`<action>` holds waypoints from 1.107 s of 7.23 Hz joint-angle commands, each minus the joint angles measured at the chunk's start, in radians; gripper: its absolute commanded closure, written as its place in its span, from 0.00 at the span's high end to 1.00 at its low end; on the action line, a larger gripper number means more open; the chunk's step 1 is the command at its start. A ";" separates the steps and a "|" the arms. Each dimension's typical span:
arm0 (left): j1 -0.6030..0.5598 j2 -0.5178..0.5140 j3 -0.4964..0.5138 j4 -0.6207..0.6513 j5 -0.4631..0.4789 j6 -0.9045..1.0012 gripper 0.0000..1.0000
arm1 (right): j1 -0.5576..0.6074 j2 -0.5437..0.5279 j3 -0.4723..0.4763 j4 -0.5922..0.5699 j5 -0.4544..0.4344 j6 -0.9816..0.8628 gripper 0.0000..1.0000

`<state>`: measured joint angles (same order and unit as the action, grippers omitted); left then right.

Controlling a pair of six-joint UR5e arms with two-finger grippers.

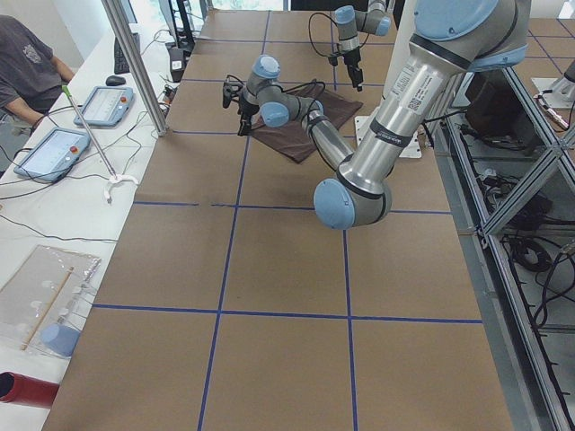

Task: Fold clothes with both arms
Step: 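Drag the folded shirt toward the robot with the right gripper while the left approaches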

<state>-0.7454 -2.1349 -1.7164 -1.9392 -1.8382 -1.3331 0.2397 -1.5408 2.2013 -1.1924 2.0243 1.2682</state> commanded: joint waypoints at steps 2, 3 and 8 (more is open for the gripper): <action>0.223 0.081 -0.078 0.014 0.054 -0.349 1.00 | 0.223 0.120 0.008 0.002 -0.035 0.000 1.00; 0.310 0.082 -0.078 0.073 0.126 -0.391 1.00 | 0.259 0.131 0.008 0.002 -0.054 0.000 1.00; 0.371 0.087 -0.015 0.098 0.198 -0.431 0.74 | 0.277 0.153 0.001 0.002 -0.056 0.000 1.00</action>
<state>-0.3705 -2.0492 -1.7355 -1.8516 -1.6440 -1.7632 0.5162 -1.3896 2.2030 -1.1904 1.9684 1.2677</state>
